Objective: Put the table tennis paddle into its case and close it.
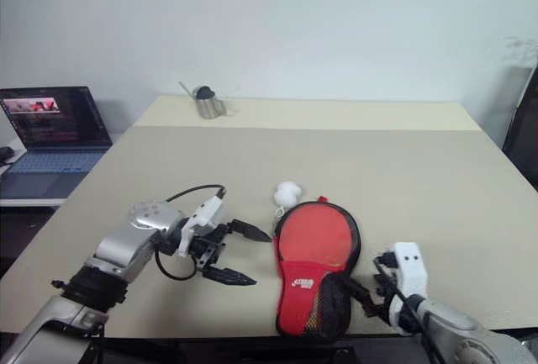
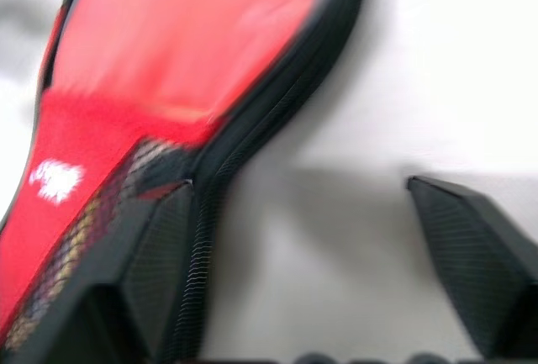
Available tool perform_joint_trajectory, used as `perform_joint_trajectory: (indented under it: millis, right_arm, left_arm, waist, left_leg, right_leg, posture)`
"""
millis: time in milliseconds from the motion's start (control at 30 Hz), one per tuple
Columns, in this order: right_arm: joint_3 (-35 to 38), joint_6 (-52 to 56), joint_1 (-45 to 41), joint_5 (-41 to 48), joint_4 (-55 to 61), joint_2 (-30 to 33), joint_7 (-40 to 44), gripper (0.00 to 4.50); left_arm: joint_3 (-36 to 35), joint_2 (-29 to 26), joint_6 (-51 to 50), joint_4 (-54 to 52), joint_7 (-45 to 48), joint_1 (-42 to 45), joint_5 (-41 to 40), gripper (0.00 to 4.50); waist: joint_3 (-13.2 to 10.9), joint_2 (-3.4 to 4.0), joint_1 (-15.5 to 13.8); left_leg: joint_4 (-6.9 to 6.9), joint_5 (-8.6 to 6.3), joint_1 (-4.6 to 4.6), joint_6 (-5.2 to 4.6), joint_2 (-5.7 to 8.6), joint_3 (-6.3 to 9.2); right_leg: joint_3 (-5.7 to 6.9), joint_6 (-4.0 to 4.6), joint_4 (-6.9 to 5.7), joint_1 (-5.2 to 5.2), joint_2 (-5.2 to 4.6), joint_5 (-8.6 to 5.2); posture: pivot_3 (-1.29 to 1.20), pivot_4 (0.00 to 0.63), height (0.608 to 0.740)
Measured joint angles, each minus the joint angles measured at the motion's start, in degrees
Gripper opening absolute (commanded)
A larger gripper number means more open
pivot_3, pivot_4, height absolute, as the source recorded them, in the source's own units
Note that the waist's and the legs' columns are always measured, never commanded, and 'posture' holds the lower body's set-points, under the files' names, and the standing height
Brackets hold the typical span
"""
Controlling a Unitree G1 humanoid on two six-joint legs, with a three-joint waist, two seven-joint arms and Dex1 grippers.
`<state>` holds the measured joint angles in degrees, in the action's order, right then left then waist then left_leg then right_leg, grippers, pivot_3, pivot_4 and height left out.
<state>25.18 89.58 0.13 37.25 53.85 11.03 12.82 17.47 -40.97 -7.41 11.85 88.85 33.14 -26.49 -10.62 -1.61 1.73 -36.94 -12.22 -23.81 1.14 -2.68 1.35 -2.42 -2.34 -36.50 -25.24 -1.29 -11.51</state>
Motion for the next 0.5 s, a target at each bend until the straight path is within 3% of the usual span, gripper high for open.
perform_joint_trajectory:
  millis: [233,500]
  right_arm:
    - [2.40,-0.58,-8.39,2.49,2.23,5.29,3.70,4.46]
    - [-14.79,-10.40,-16.65,-0.32,-5.18,12.31,4.63,4.46]
  left_arm:
    - [-3.62,3.80,0.17,7.28,-3.23,3.32,1.57,4.50]
    - [-8.80,10.86,3.11,13.11,-17.04,6.57,7.01,4.50]
  waist:
    - [-0.03,0.04,0.13]
    - [-0.02,0.02,0.22]
  left_leg:
    - [0.10,0.00,-0.02,-0.01,-0.02,0.07]
    - [0.13,0.00,-0.05,-0.01,-0.02,0.02]
  right_leg:
    - [0.06,0.00,-0.06,-0.06,0.09,0.00]
    - [0.02,-0.01,-0.02,-0.05,0.10,0.00]
  posture:
    - [0.00,0.150,0.740]
    - [0.00,0.150,0.740]
